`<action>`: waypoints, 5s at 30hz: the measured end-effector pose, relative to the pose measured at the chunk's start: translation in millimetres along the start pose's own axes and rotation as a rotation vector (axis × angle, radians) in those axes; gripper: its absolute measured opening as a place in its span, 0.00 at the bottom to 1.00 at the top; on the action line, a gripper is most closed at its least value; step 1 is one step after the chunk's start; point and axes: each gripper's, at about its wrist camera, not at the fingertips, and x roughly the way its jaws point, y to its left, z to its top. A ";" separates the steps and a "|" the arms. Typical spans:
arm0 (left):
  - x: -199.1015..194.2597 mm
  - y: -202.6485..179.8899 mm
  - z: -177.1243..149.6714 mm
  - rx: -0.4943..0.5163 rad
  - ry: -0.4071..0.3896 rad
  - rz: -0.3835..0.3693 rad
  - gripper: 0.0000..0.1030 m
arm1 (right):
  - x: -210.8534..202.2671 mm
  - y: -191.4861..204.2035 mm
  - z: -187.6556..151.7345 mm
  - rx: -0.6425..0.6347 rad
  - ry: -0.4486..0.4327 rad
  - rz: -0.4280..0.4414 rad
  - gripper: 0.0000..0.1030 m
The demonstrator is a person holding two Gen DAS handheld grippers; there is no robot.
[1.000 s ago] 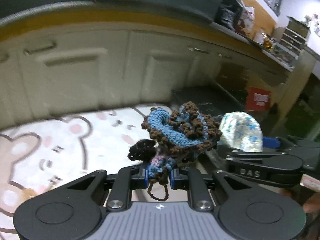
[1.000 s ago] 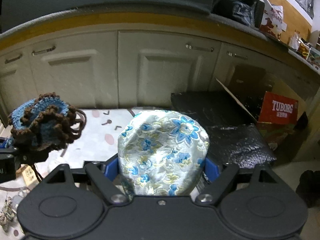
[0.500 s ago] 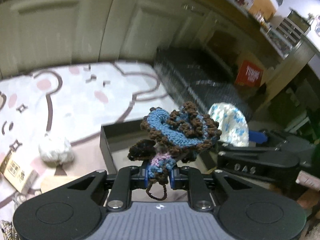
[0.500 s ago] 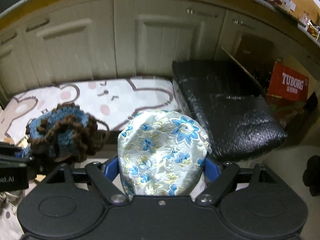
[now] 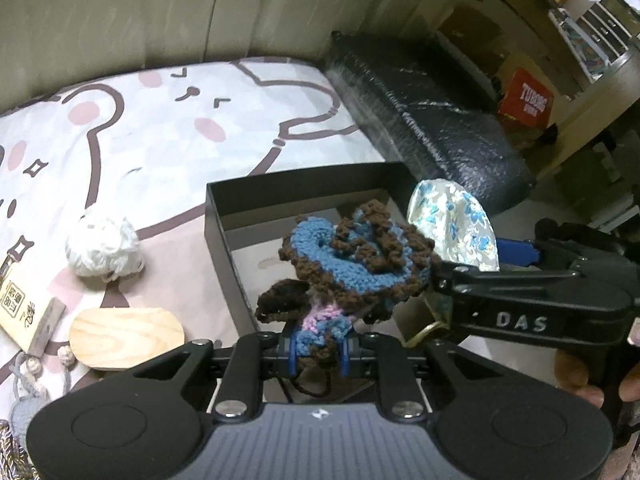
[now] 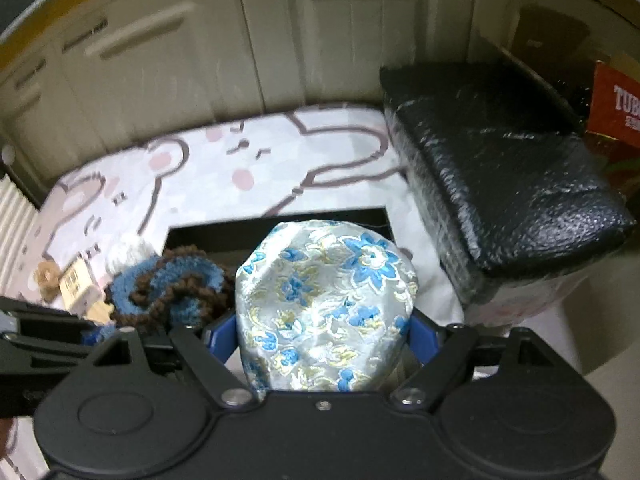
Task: Organize objects
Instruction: 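Carry both held items over the black box and lower them inside, then open the left tool and right tool, releasing the items into the box, then withdraw both tools from the box back over the remaining items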
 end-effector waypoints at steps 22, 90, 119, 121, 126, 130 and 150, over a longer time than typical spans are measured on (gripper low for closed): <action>9.6 -24.0 -10.4 0.149 0.076 0.059 0.38 | 19.8 7.9 -9.9 0.023 0.118 -0.129 0.82; -51.5 -6.3 -11.6 0.109 -0.117 0.209 0.73 | -39.1 36.8 -4.4 0.642 -0.131 -0.499 0.80; -79.8 -3.5 -19.6 0.033 -0.236 0.286 1.00 | -69.5 53.3 -17.1 0.837 -0.169 -0.692 1.00; -82.1 -1.9 -20.2 0.032 -0.239 0.297 1.00 | -68.6 52.7 -17.4 0.858 -0.171 -0.698 1.00; -86.6 6.8 -21.3 0.019 -0.239 0.315 1.00 | -64.4 53.2 -11.8 0.883 -0.175 -0.709 1.00; -92.2 18.0 -23.1 -0.001 -0.244 0.330 1.00 | -58.9 54.7 -2.9 0.907 -0.182 -0.719 1.00; -134.9 86.2 -44.5 -0.111 -0.277 0.410 1.00 | -25.5 73.3 68.4 0.892 -0.209 -0.707 1.00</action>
